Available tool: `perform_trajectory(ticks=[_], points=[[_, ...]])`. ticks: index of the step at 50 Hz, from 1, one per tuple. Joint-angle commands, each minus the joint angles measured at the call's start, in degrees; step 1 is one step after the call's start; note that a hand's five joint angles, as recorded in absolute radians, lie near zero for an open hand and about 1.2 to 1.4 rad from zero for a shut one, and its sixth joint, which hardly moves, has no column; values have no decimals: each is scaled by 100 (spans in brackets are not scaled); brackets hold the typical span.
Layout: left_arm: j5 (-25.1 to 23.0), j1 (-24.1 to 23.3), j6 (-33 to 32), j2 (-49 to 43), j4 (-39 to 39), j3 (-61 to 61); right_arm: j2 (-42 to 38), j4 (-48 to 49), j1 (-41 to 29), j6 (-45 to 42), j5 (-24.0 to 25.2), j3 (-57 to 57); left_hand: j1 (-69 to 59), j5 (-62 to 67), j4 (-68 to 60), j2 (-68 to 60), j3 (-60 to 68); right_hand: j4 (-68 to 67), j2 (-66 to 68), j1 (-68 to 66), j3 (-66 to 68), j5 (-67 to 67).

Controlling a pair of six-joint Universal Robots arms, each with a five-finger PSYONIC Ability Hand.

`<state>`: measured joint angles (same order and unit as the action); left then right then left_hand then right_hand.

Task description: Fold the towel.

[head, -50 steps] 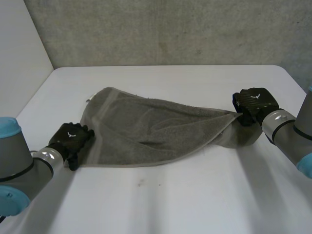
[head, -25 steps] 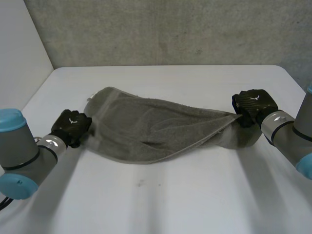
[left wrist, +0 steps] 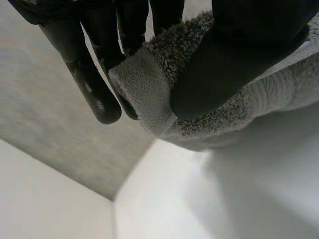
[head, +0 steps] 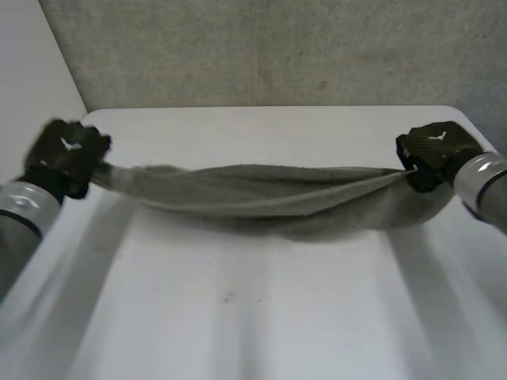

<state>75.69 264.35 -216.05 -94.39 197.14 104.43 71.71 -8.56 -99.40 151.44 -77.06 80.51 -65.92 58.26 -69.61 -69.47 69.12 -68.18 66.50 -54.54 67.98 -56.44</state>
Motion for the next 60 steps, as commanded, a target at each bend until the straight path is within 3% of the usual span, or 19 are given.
perform_trajectory(ticks=[1,3,9,13,23,29,31,32,36,40,50,60], points=[[-19,240,28,1125,-844,-318,809,-1666,131,-985,-20,-589,-1408,1174,-1039,-1053,1088,-1182,1350,-2546,1202,-1356],[-19,283,115,1256,-1221,-589,1168,-2121,166,-1178,15,-782,-1408,1174,-1039,-1053,1088,-1182,1350,-2546,1202,-1356],[-28,327,230,1151,-1776,-784,1249,-2642,228,-1548,59,-844,-1408,1174,-1039,-1053,1088,-1182,1350,-2546,1202,-1356],[-37,214,248,329,-2013,-792,610,-2747,228,-2004,-20,-818,-1408,1174,-1039,-1053,1088,-1182,1350,-2546,1202,-1356],[95,-323,380,-1644,-2013,-1839,-746,-2528,61,-1829,-249,-1380,-1408,1174,-1039,-1053,1088,-1182,1350,-2546,1202,-1356],[587,-446,432,-2329,-1987,-3429,-1151,-1535,-388,-1521,-714,-2040,-1408,1174,-1039,-1053,1088,-1182,1350,-2546,1202,-1356],[736,-568,607,-2373,-1882,-4287,-1064,-634,-449,-1390,-916,-2293,-1408,1174,-1039,-1053,1088,-1182,1350,-2546,1202,-1356],[737,-569,608,-2373,-1881,-4291,-1063,-629,-449,-1389,-917,-2294,-1408,1174,-1039,-1053,1088,-1182,1350,-2546,1202,-1356],[1096,-683,1204,-2233,-1199,-5063,-564,1053,-440,-1013,-952,-2225,-1408,1174,-1039,-1053,1088,-1182,1350,-2546,1202,-1356],[1430,-710,1609,-1873,-503,-4995,-211,2146,-440,-801,-943,-1883,-1408,1174,-1039,-1053,1088,-1182,1350,-2546,1202,-1356],[1414,-745,1636,-1845,-282,-3468,-298,2201,-432,-748,-566,-1162,-1408,1174,-1039,-1053,1088,-1182,1350,-2546,1202,-1356],[1387,-754,1628,-2425,368,-1656,-1404,1938,-405,-809,-143,-46,-1408,1174,-1039,-1053,1088,-1182,1350,-2546,1202,-1356]])
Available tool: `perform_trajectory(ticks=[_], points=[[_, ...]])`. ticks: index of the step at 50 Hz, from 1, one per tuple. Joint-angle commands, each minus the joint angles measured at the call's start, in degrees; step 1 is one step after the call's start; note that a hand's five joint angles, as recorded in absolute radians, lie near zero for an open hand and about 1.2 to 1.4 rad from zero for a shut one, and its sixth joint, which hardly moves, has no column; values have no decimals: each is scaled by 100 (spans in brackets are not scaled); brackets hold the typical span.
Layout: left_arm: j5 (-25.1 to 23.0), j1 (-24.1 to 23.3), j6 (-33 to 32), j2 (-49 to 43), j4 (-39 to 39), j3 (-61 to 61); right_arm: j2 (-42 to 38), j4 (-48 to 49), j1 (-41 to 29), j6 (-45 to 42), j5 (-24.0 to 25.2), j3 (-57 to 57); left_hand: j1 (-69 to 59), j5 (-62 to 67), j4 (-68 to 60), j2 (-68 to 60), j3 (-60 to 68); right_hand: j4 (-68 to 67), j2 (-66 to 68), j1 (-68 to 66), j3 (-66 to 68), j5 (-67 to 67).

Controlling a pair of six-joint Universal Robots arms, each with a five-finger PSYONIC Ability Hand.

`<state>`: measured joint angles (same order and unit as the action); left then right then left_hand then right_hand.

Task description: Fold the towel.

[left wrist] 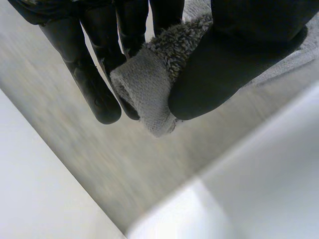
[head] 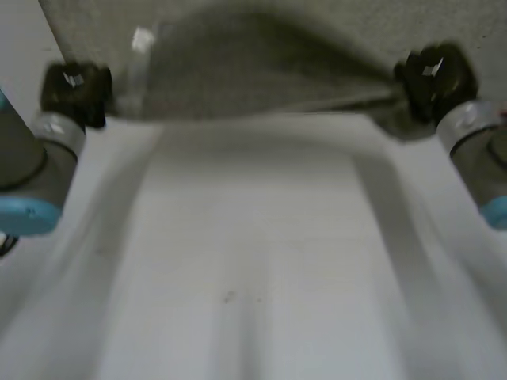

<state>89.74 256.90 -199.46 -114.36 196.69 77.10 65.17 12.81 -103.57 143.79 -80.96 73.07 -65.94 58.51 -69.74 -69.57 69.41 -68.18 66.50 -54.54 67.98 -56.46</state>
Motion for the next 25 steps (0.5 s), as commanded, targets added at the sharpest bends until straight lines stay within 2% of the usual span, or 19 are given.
perform_trajectory(ticks=[1,6,12,14,16,17,19,25], points=[[-18,-8,-31,-430,414,1079,-751,-200,12,-44,247,699,-1406,1149,-1026,-1043,1059,-1182,1350,-2546,1202,-1354],[-53,-17,-40,-482,502,1571,-980,-367,12,-44,247,1007,-1406,1149,-1026,-1043,1059,-1182,1350,-2546,1202,-1354],[-290,9,-49,-184,502,1923,-752,-569,47,-9,212,1192,-1406,1149,-1026,-1043,1059,-952,1120,-2316,973,-1124],[-326,9,-49,-52,502,1984,-637,-622,47,9,212,1227,-1406,1149,-1026,-1043,1059,-599,767,-1963,620,-771],[-343,27,-49,150,511,2141,-445,-692,56,26,230,1340,-1406,1149,-1026,-1043,1059,655,-487,-709,-635,483],[-343,27,-49,150,511,2142,-444,-692,56,26,230,1341,-1406,1149,-1026,-1043,1059,662,-494,-701,-642,491],[-343,44,-40,308,529,2256,-295,-692,56,44,239,1463,-1406,1149,-1026,-1043,1059,1635,-1467,271,-1614,1463],[-343,36,-40,511,529,2406,-136,-657,65,53,239,1631,-1406,1149,-1026,-1043,1059,1722,-1554,359,-1702,1550]])
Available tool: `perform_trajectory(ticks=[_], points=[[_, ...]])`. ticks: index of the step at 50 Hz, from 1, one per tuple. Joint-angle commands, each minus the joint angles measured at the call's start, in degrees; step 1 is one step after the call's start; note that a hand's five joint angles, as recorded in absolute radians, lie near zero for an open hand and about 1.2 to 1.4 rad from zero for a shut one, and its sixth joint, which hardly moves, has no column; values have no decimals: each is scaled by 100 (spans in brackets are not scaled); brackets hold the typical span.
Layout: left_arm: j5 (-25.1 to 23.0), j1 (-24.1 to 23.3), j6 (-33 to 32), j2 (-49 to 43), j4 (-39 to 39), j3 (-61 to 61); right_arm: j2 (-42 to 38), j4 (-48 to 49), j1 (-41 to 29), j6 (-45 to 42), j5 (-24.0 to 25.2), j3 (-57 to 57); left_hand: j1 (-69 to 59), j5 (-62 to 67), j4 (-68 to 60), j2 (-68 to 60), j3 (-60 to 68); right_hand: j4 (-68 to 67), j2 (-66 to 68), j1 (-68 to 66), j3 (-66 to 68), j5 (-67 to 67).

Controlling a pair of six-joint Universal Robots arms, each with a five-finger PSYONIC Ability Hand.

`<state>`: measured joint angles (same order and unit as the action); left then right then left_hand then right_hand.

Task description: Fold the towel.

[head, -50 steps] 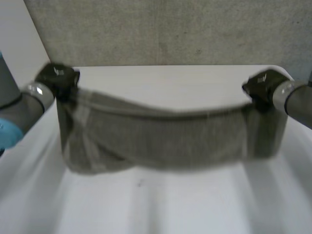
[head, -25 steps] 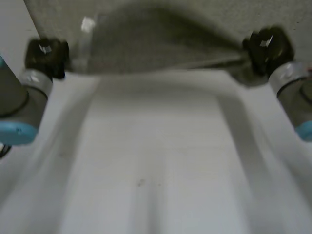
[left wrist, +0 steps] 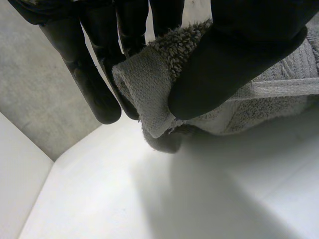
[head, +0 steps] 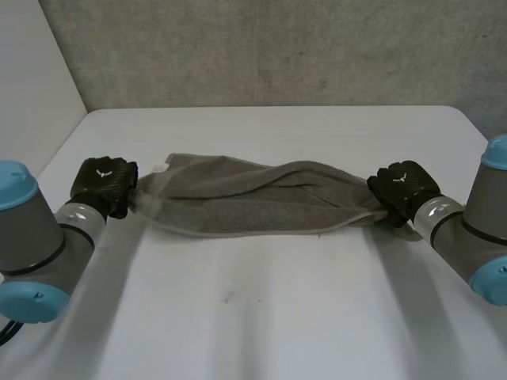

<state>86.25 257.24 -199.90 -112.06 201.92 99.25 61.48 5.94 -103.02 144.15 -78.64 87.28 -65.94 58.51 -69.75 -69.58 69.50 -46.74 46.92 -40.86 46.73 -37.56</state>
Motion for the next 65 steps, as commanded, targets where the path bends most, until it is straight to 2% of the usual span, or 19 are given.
perform_trajectory(ticks=[1,8,15,21,32,37,46,57,65], points=[[6,-25,4,298,14,209,242,39,27,25,-19,245,-1406,1149,-1025,-1042,1050,-422,404,-1010,423,-340],[6,-34,12,377,32,279,356,-14,142,368,-72,298,-1406,1149,-1025,-1042,1050,-438,421,-1027,440,-357],[-3,1,12,421,41,332,725,-241,440,1736,7,325,-1406,1149,-1025,-1042,1050,-70,52,-658,71,12],[-3,10,12,430,41,332,909,-725,528,2301,191,526,-1406,1149,-1025,-1042,1050,-18,0,-606,19,64],[-3,36,12,500,41,341,1490,-656,502,2354,420,1133,-1406,1149,-1025,-1042,1050,199,-217,-389,-198,281],[-3,54,12,500,41,341,1472,-516,458,2302,385,1405,-1406,1149,-1025,-1042,1050,839,-857,251,-837,921],[-3,54,12,500,41,349,1402,162,440,2257,341,1749,-1406,1149,-1025,-1042,1050,790,-807,201,-788,871],[-3,36,12,492,49,358,708,636,440,1880,226,1432,-1406,1149,-1025,-1042,1050,739,-757,151,-738,821],[-3,36,12,474,111,393,-30,768,440,1765,95,783,-1406,1149,-1025,-1042,1050,438,-456,-150,-436,520]])
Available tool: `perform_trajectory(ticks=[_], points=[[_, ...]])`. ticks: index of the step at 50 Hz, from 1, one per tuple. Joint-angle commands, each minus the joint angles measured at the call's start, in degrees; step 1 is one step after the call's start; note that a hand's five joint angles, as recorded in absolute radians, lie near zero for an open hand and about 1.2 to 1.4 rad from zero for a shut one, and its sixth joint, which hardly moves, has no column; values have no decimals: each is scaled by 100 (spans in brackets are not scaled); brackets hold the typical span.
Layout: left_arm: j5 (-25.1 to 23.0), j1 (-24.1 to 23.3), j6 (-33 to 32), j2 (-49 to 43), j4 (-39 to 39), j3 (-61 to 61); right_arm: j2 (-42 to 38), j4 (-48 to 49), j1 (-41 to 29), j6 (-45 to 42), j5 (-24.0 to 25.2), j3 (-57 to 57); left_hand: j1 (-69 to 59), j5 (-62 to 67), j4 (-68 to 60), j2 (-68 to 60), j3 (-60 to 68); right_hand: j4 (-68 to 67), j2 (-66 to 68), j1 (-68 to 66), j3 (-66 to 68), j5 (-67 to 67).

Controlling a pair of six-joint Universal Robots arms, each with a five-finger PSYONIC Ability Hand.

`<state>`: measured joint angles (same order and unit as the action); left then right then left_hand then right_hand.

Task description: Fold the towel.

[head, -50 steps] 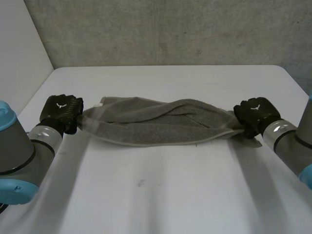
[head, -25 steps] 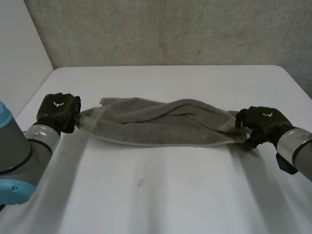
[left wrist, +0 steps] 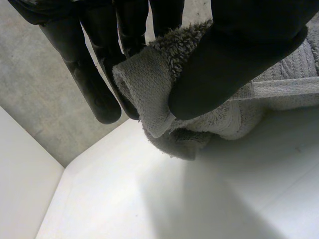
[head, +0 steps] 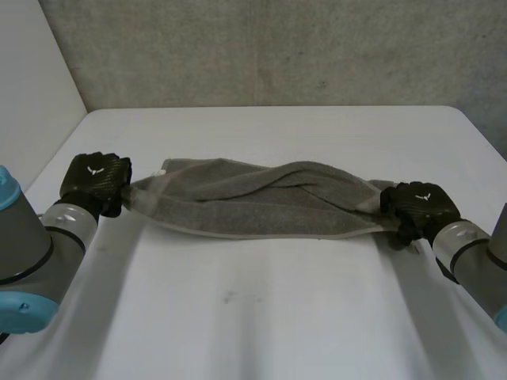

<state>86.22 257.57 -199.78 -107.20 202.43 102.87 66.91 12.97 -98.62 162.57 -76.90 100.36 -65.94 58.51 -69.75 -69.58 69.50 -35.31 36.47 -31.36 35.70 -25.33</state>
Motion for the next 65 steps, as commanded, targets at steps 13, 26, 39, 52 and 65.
perform_trajectory(ticks=[13,26,39,52,65], points=[[0,-5,0,6,77,58,-864,-31,-70,-191,-97,-1141,-1406,1149,-1025,-1042,1050,-4469,4353,-4864,4430,-4467],[9,12,-18,1163,-475,-117,1340,-1441,9,-191,166,-1877,-1406,1149,-1025,-1042,1050,-4469,4353,-4864,4430,-4467],[-194,558,-9,2080,-2313,-1401,1633,-4048,765,-1877,624,-3330,-1406,1149,-1025,-1042,1050,-4469,4353,-4864,4430,-4467],[-519,593,-193,-421,-2638,-2251,-26,-3952,450,-1957,378,-3408,-1406,1149,-1025,-1042,1050,-4469,4353,-4864,4430,-4467],[-150,295,-563,-1629,-2543,-5097,-1039,-1836,-255,-2098,-536,-5331,-1406,1149,-1025,-1042,1050,-4469,4353,-4864,4430,-4467]])
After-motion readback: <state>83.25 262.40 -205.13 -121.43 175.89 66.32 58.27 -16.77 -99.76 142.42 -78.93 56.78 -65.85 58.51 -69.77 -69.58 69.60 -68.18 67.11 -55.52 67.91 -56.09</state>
